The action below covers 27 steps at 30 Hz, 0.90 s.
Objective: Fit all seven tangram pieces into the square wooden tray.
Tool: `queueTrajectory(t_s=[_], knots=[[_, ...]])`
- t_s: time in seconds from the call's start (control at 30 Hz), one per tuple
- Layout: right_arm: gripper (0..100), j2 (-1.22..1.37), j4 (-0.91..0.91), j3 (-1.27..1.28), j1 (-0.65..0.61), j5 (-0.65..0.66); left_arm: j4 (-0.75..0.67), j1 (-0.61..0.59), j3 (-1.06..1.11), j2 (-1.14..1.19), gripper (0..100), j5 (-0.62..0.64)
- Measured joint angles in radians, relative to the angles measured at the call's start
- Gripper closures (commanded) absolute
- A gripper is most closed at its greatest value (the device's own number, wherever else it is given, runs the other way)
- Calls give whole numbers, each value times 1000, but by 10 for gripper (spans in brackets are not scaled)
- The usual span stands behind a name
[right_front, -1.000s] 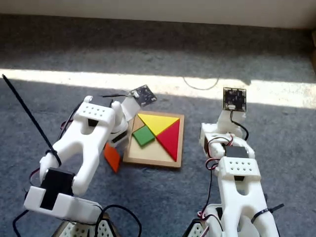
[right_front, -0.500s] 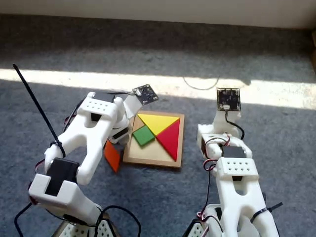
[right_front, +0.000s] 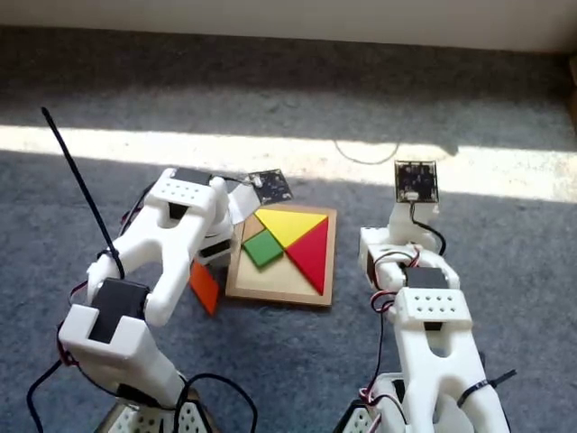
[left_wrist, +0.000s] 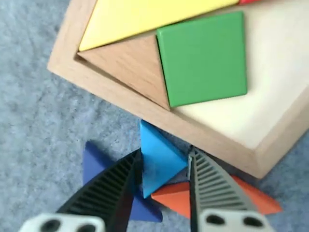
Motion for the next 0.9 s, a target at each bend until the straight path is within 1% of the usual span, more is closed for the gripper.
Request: queueTrajectory(t_s=[0.23, 0.37, 0.5, 0.63, 0.73, 0.83, 0.9], knots=[[994, 0, 0, 0, 0, 0, -11, 0, 0, 0, 845, 3], [994, 0, 0, 0, 0, 0, -11, 0, 0, 0, 906, 49], [994, 0, 0, 0, 0, 0, 12, 3, 0, -5, 912, 72], [994, 0, 0, 0, 0, 0, 97, 3, 2, -86, 912, 110], [994, 0, 0, 0, 0, 0, 135, 11, 2, -176, 912, 129], [994, 0, 0, 0, 0, 0, 141, 29, 14, -247, 912, 126], [994, 0, 0, 0, 0, 0, 141, 61, 41, -275, 912, 91]])
